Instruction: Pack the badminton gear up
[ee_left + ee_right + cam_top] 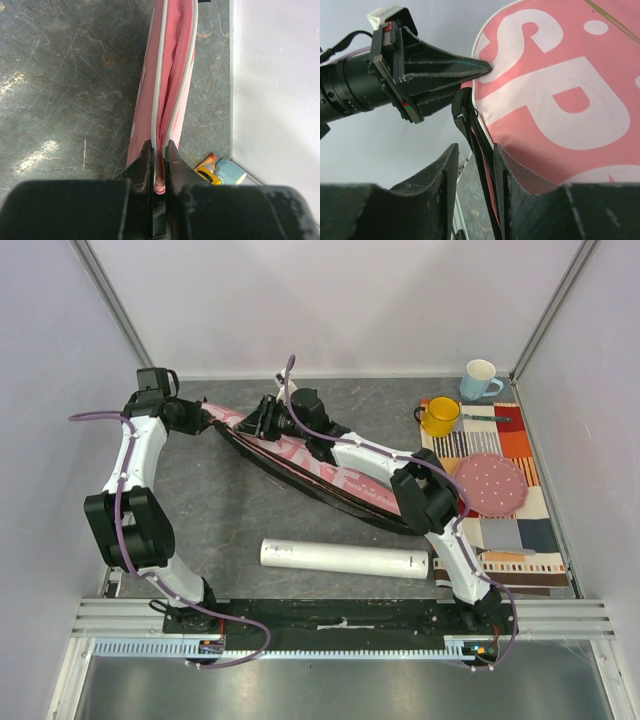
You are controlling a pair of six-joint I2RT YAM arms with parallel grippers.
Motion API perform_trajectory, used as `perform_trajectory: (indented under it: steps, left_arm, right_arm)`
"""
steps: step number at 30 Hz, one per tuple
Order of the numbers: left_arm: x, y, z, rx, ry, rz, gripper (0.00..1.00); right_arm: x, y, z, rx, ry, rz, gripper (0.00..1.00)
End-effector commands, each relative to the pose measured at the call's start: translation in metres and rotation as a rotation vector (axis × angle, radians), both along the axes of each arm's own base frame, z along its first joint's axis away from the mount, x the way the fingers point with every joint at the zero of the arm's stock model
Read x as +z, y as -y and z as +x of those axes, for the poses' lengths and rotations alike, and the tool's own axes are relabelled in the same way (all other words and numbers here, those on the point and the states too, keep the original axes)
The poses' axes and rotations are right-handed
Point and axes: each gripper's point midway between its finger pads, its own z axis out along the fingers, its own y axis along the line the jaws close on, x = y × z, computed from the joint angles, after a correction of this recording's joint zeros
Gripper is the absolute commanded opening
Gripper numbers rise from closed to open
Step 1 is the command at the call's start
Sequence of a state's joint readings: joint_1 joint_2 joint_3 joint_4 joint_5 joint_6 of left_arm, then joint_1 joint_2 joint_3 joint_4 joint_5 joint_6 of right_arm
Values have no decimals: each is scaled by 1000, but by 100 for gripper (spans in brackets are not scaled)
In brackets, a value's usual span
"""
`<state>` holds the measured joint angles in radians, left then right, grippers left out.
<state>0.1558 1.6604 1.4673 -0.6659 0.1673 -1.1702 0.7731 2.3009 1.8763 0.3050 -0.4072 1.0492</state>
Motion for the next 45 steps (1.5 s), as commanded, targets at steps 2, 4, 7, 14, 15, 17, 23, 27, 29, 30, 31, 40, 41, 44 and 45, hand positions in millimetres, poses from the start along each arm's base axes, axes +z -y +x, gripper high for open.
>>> perform_trajectory:
  steps: [2,4,7,14,15,17,23,27,29,30,31,40,41,44,45]
  left_arm:
    - [34,7,1,-28,102,-25,2]
    - [37,7,1,-44,115,-8,2]
    - [38,7,-2,-50,119,-8,2]
    - [40,6,-1,-72,130,6,2]
    - [40,6,-1,-76,131,8,2]
    - [39,7,-1,-85,129,9,2]
    - [36,8,-2,-94,125,5,2]
    - [34,9,-1,-95,120,1,2]
    - [33,9,-2,-96,122,-3,2]
    - [33,10,-2,-96,121,-2,2]
    - [33,10,-2,-95,121,-3,2]
    - [32,8,-2,-83,121,0,2]
    - [32,7,-2,-80,122,4,2]
    - [31,1,-1,-56,120,34,2]
    - [31,-1,-1,-47,120,43,2]
  right_arm:
    - [38,-18,3,12,34,164,42]
    - [35,-22,4,30,25,173,41]
    - [33,-24,6,27,24,174,42]
    - [30,-32,8,59,42,184,40]
    - [26,-33,9,63,44,180,39]
    - [29,-35,9,86,51,188,35]
    - [24,-39,9,112,42,199,28]
    - [25,-40,8,122,46,206,23]
    - [25,-39,9,119,48,207,19]
    - [25,-40,8,123,47,208,18]
    - [25,-40,8,127,45,211,16]
    - [43,-37,1,153,123,227,0]
    - [50,-34,0,147,133,224,0]
    - [47,-23,9,67,153,112,0]
    - [42,-20,11,48,190,55,0]
